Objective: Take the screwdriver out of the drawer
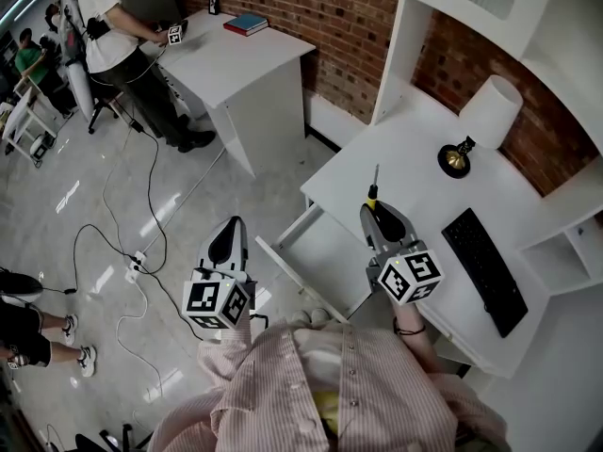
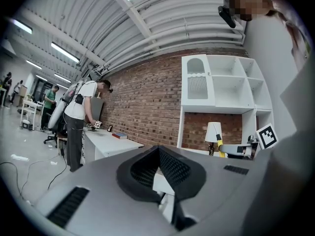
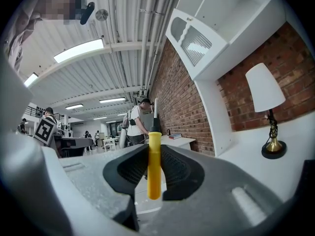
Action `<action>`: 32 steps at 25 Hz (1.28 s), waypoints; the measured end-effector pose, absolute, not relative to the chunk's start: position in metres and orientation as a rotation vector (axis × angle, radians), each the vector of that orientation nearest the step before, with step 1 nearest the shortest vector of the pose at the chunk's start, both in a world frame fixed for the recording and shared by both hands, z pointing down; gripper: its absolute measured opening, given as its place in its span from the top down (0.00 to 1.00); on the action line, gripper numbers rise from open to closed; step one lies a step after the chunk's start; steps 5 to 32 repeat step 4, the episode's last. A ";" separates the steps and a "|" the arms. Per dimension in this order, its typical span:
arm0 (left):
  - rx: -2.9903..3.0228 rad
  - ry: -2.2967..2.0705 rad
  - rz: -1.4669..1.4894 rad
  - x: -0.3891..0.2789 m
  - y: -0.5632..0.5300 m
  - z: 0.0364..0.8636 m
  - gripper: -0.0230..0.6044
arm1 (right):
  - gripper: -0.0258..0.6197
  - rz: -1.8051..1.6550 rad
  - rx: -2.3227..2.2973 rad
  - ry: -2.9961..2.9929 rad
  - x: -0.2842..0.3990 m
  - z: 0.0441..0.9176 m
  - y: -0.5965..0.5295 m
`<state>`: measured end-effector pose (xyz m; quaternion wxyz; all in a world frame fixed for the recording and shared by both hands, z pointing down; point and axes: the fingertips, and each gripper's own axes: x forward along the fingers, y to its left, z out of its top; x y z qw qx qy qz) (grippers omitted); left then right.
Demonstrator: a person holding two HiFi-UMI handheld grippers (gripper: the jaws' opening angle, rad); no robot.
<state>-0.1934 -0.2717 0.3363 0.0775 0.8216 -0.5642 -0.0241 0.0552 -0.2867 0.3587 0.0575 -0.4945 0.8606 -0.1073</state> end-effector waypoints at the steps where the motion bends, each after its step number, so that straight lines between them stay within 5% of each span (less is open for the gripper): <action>1: 2.460 -1.691 -0.072 -0.193 -0.272 0.336 0.97 | 0.84 -0.325 -1.501 2.611 0.055 0.359 -0.287; 32: 2.457 -1.691 -0.070 -0.193 -0.272 0.336 0.97 | 0.84 -0.326 -1.505 2.614 0.057 0.358 -0.288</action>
